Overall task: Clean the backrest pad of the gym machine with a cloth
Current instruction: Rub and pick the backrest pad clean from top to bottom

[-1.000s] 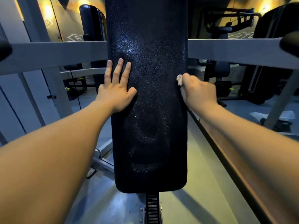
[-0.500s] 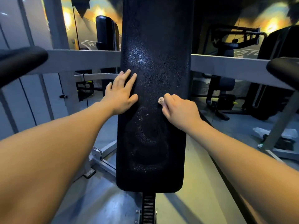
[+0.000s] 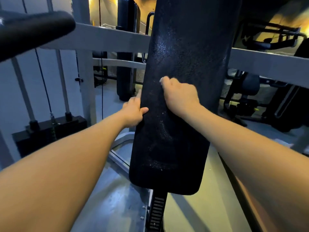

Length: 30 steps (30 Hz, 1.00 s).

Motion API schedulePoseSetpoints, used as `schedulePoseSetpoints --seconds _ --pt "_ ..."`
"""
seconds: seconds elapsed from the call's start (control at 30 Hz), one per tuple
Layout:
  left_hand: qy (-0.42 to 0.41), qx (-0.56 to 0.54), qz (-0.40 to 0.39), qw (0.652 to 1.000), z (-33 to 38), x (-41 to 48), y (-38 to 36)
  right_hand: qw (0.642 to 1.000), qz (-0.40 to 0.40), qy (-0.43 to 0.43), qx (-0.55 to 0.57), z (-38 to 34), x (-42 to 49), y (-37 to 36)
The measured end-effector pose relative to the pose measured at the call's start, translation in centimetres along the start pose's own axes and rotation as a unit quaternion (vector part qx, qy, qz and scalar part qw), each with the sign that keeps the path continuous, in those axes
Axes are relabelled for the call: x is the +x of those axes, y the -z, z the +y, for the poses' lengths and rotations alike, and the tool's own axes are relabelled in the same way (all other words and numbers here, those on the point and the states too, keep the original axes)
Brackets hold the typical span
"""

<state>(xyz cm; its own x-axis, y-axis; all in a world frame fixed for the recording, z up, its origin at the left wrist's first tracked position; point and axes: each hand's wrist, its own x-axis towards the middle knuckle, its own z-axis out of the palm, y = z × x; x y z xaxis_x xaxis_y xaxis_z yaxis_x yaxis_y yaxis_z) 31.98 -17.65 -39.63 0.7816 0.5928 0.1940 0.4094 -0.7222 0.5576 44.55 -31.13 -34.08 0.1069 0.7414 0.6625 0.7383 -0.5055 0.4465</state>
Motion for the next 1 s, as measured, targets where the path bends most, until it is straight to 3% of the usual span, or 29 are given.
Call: schedulePoseSetpoints --seconds 0.07,0.13,0.23,0.33,0.37,0.5,0.53,0.6,0.7,0.77,0.83,0.9,0.93,1.0 --pt "-0.002 0.0 -0.012 1.0 -0.6 0.3 0.0 0.985 -0.056 0.159 -0.02 -1.4 -2.5 -0.4" --pt "-0.007 -0.007 -0.014 1.0 -0.9 0.5 0.0 0.974 -0.019 0.223 -0.032 0.3 -1.5 -0.1" --pt "-0.007 -0.028 -0.013 0.999 -1.1 0.6 -0.2 0.988 0.124 0.087 -0.03 3.6 3.0 0.7" --pt "-0.006 -0.046 -0.011 0.999 -1.3 0.7 -0.3 0.99 0.139 -0.017 -0.014 1.5 3.8 0.3" --pt "-0.006 -0.046 -0.009 0.999 -1.4 0.8 -0.3 0.993 0.12 -0.008 -0.013 0.2 3.0 -0.4" --pt "-0.003 -0.045 -0.016 0.999 -1.4 0.9 -0.3 0.979 0.096 0.179 0.006 0.4 1.7 -0.6" --pt "-0.006 -0.045 -0.016 0.999 -1.5 0.9 -0.2 0.977 0.122 0.174 -0.014 1.5 3.2 0.0" --pt "-0.009 -0.044 -0.017 0.999 -1.7 1.0 -0.2 0.98 0.181 0.081 -0.03 3.1 6.8 1.3" --pt "-0.005 -0.051 -0.018 0.999 -1.8 1.0 -0.4 0.985 0.169 -0.03 -0.002 1.8 8.3 2.0" --pt "-0.001 -0.051 -0.019 0.999 -1.7 1.0 -0.3 0.993 0.118 0.015 0.013 -0.9 6.0 1.0" --pt "-0.002 -0.039 -0.019 0.999 -1.8 1.1 -0.3 0.988 0.072 0.133 0.022 -2.4 3.3 0.1" --pt "-0.002 -0.031 -0.013 0.999 -1.9 1.2 -0.4 0.973 0.075 0.216 0.001 -1.2 3.6 0.1" --pt "0.0 -0.032 -0.011 0.999 -1.9 1.1 -0.5 0.971 0.088 0.222 -0.022 -0.2 5.2 0.7" --pt "0.005 -0.039 -0.012 0.999 -1.8 1.1 -0.6 0.98 0.131 0.14 -0.045 1.6 8.7 2.1"
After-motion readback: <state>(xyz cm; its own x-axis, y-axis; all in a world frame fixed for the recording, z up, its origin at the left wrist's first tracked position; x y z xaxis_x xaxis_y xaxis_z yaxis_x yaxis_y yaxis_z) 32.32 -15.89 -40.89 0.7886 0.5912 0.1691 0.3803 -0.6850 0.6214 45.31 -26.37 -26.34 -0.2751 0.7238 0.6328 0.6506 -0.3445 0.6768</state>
